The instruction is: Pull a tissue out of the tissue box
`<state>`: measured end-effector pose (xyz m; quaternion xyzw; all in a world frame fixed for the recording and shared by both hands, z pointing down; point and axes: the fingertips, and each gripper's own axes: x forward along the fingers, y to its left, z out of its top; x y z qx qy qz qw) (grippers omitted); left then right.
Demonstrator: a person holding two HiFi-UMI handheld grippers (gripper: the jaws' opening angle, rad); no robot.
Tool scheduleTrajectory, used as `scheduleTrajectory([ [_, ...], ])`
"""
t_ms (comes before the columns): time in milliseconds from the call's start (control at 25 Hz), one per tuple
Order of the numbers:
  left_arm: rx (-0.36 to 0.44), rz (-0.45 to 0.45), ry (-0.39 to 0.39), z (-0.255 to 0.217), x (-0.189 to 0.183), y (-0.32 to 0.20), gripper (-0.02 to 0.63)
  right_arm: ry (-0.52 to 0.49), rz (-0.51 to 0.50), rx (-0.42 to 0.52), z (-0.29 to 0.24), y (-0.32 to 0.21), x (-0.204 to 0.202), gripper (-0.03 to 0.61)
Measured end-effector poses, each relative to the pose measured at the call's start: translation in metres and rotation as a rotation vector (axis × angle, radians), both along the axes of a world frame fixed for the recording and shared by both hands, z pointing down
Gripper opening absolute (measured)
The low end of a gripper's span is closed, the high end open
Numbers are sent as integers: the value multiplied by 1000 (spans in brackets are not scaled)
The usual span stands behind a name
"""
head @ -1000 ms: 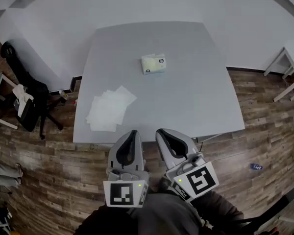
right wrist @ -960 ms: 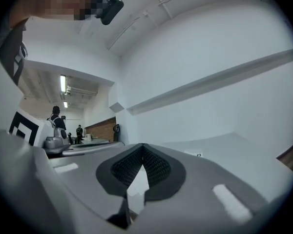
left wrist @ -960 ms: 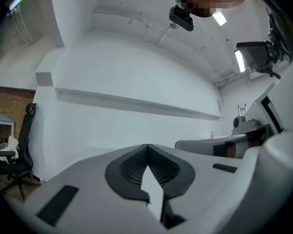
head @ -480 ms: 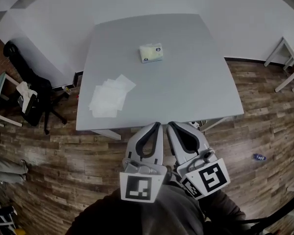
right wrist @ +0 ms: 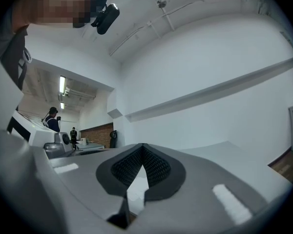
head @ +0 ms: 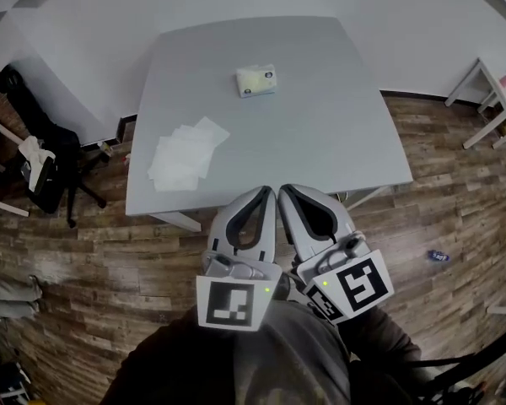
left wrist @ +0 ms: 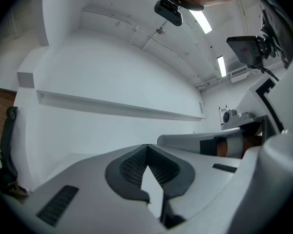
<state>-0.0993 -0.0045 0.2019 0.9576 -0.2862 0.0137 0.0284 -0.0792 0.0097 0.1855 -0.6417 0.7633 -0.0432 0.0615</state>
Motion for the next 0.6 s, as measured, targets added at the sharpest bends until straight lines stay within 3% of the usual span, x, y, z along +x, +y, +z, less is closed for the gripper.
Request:
scheduleTrajectory([
  [120,33,-3,-14,-2,0,-11,2,5,6,34,-4,-11,5,1],
  [240,88,-15,30,-14,5,-14,2,8,16,30,-5,-8,8,1],
  [600,76,18,30,-12,21,-5,2,20,58,11,-4,0,25,0],
])
